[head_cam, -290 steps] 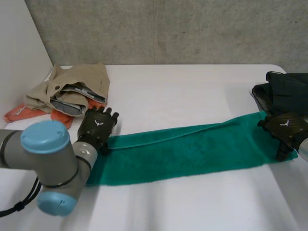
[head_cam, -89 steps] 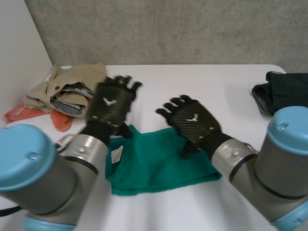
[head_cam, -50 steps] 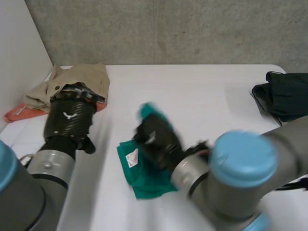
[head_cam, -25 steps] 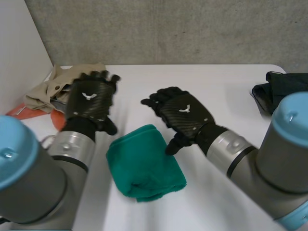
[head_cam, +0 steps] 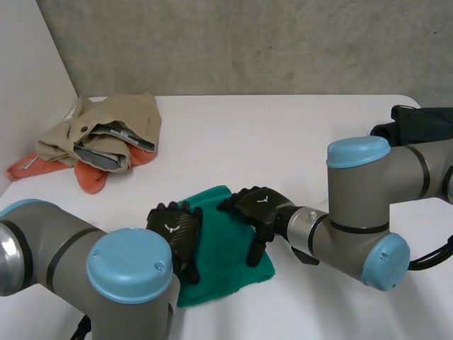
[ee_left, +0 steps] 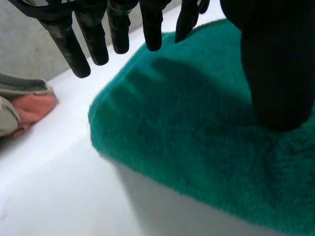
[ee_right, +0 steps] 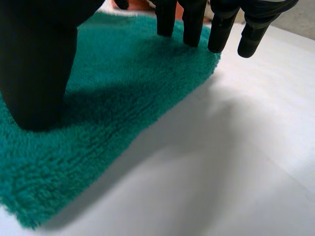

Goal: Fold the laundry.

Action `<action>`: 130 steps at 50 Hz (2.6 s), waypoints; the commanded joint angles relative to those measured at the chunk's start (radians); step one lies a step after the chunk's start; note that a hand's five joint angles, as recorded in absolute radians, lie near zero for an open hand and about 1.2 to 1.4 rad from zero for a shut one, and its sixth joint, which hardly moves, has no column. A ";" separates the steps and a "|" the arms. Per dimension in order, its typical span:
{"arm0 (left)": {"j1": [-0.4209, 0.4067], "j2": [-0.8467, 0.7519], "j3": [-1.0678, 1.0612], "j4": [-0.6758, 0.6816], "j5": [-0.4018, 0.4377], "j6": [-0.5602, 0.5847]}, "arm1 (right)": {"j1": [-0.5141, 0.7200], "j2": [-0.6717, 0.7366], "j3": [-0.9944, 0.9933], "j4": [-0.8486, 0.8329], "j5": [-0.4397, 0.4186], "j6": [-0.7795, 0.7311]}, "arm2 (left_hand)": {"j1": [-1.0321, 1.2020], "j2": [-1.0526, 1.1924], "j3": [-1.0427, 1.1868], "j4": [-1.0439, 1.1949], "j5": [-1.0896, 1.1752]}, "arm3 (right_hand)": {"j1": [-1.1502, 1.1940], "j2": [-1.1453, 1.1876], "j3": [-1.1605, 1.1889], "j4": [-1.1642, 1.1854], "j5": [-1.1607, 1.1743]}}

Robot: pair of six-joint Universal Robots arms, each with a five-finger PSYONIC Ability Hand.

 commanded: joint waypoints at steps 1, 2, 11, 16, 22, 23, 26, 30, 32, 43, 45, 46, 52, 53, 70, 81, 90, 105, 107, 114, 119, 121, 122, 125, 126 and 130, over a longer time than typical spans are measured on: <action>0.002 -0.014 0.003 -0.035 0.009 0.010 | 0.009 0.008 0.001 -0.017 0.125 -0.198 | -0.014 0.003 -0.005 0.008 0.000 | -0.055 -0.044 -0.040 -0.040 -0.052; 0.002 -0.011 0.006 -0.040 0.009 0.010 | 0.012 0.006 0.001 -0.020 0.136 -0.209 | -0.017 0.000 -0.008 0.005 -0.003 | -0.055 -0.044 -0.040 -0.040 -0.052; 0.020 0.101 0.082 -0.061 0.029 0.009 | 0.044 -0.109 0.090 -0.152 0.155 -0.232 | -0.034 -0.018 -0.025 -0.013 -0.021 | -0.055 -0.044 -0.040 -0.040 -0.052; 0.069 0.167 0.124 -0.063 0.108 0.010 | 0.047 -0.274 0.278 -0.330 0.139 -0.229 | -0.031 -0.015 -0.022 -0.010 -0.018 | -0.055 -0.044 -0.040 -0.040 -0.052; 0.184 0.212 0.150 -0.063 0.323 0.010 | 0.047 -0.348 0.518 -0.465 0.087 -0.230 | -0.014 0.003 -0.005 0.008 0.000 | -0.055 -0.044 -0.040 -0.040 -0.052; 0.196 0.212 0.153 -0.063 0.354 0.010 | 0.051 -0.353 0.582 -0.503 0.061 -0.230 | -0.011 0.006 -0.002 0.011 0.002 | -0.055 -0.044 -0.040 -0.040 -0.052; 0.239 0.212 0.162 -0.066 0.462 0.007 | 0.056 -0.353 0.657 -0.564 0.023 -0.235 | -0.008 0.009 0.001 0.014 0.005 | -0.055 -0.044 -0.040 -0.040 -0.052; 0.262 0.210 0.171 -0.069 0.527 -0.001 | 0.059 -0.342 0.728 -0.683 -0.019 -0.233 | -0.005 0.012 0.004 0.017 0.008 | -0.055 -0.044 -0.040 -0.040 -0.052; 0.265 0.204 0.175 -0.069 0.527 -0.002 | 0.062 -0.336 0.736 -0.729 -0.022 -0.239 | -0.005 0.012 0.004 0.017 0.008 | -0.055 -0.044 -0.040 -0.040 -0.052; 0.266 0.186 0.175 -0.063 0.527 -0.010 | 0.055 -0.207 0.658 -0.828 -0.025 -0.247 | -0.008 0.009 0.001 0.014 0.005 | 0.066 0.077 0.082 0.082 0.070; 0.267 0.186 0.175 -0.063 0.527 -0.020 | 0.056 -0.204 0.649 -0.829 -0.026 -0.247 | -0.008 0.009 0.001 0.014 0.005 | 0.113 0.124 0.129 0.129 0.116; 0.267 0.186 0.175 -0.063 0.527 -0.024 | 0.056 -0.193 0.636 -0.830 -0.026 -0.247 | -0.008 0.009 0.001 0.014 0.005 | 0.131 0.142 0.147 0.146 0.134; 0.269 0.186 0.168 -0.061 0.527 -0.033 | 0.058 -0.152 0.609 -0.830 -0.028 -0.249 | -0.008 0.009 0.001 0.014 0.005 | 0.134 0.145 0.150 0.150 0.137; 0.269 0.186 0.167 -0.063 0.527 -0.033 | 0.059 -0.150 0.606 -0.830 -0.028 -0.247 | -0.011 0.006 -0.002 0.011 0.003 | 0.134 0.145 0.150 0.150 0.137; 0.261 0.186 0.162 -0.063 0.530 -0.033 | 0.058 -0.167 0.645 -0.789 -0.032 -0.250 | -0.011 0.006 -0.002 0.011 0.003 | 0.113 0.124 0.129 0.129 0.117; 0.258 0.186 0.158 -0.064 0.530 -0.034 | 0.061 -0.149 0.584 -0.795 -0.031 -0.264 | -0.011 0.006 -0.002 0.011 0.003 | 0.131 0.142 0.147 0.147 0.134; 0.262 0.187 0.156 -0.066 0.527 -0.034 | 0.062 -0.162 0.555 -0.787 -0.019 -0.272 | -0.011 0.006 -0.002 0.011 0.003 | 0.134 0.145 0.150 0.150 0.137; 0.259 0.186 0.149 -0.066 0.530 -0.034 | 0.058 -0.187 0.599 -0.707 -0.028 -0.266 | -0.014 0.003 -0.005 0.008 0.000 | 0.119 0.130 0.135 0.135 0.123; 0.258 0.186 0.145 -0.063 0.530 -0.034 | 0.056 -0.189 0.604 -0.707 -0.029 -0.266 | -0.014 0.003 -0.005 0.008 0.000 | 0.116 0.127 0.132 0.132 0.120; 0.259 0.186 0.144 -0.063 0.532 -0.034 | 0.056 -0.187 0.589 -0.716 -0.029 -0.276 | -0.014 0.003 -0.005 0.008 0.000 | 0.119 0.130 0.135 0.135 0.123; 0.259 0.186 0.144 -0.063 0.532 -0.034 | 0.058 -0.176 0.561 -0.720 -0.026 -0.276 | -0.014 0.003 -0.005 0.008 0.000 | 0.128 0.139 0.144 0.144 0.131; 0.261 0.186 0.142 -0.063 0.530 -0.034 | 0.059 -0.172 0.550 -0.721 -0.026 -0.276 | -0.014 0.003 -0.005 0.008 0.000 | 0.131 0.142 0.147 0.147 0.134; 0.261 0.186 0.142 -0.063 0.532 -0.034 | 0.058 -0.167 0.540 -0.721 -0.026 -0.275 | -0.014 0.003 -0.005 0.008 0.000 | 0.131 0.142 0.147 0.147 0.134; 0.261 0.186 0.142 -0.063 0.530 -0.034 | 0.059 -0.156 0.521 -0.721 -0.026 -0.276 | -0.014 0.003 -0.005 0.008 0.000 | 0.134 0.145 0.150 0.150 0.137; 0.261 0.186 0.142 -0.063 0.530 -0.034 | 0.061 -0.152 0.509 -0.721 -0.028 -0.276 | -0.014 0.003 -0.005 0.008 0.000 | 0.137 0.148 0.153 0.153 0.140; 0.261 0.186 0.141 -0.063 0.532 -0.034 | 0.061 -0.126 0.474 -0.720 -0.028 -0.275 | -0.014 0.003 -0.005 0.008 0.000 | 0.163 0.174 0.179 0.179 0.167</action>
